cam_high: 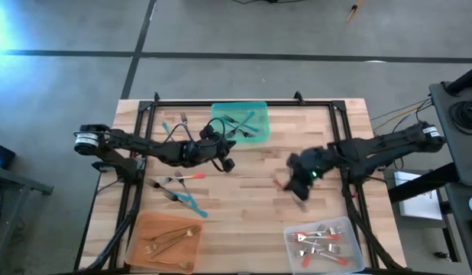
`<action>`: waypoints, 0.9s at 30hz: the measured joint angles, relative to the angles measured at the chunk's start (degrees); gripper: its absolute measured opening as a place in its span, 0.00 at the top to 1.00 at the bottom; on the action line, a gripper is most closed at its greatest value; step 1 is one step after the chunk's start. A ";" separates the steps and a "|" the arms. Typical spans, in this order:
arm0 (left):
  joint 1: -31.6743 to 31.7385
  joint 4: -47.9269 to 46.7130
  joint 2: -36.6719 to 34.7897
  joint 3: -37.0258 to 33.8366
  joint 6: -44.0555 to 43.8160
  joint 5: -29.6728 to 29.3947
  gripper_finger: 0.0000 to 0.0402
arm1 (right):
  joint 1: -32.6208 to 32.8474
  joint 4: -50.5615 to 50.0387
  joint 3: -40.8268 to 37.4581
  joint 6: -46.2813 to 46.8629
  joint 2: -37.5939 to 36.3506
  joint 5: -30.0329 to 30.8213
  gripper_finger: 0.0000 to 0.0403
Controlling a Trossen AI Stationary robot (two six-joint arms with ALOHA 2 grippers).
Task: Sort silverware by color (type)
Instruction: Put the orange fork into the transparent bin
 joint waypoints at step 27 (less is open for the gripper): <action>-1.44 -9.70 -3.19 0.00 -6.54 1.17 1.00 | 37.10 0.13 0.00 20.02 16.22 1.71 0.92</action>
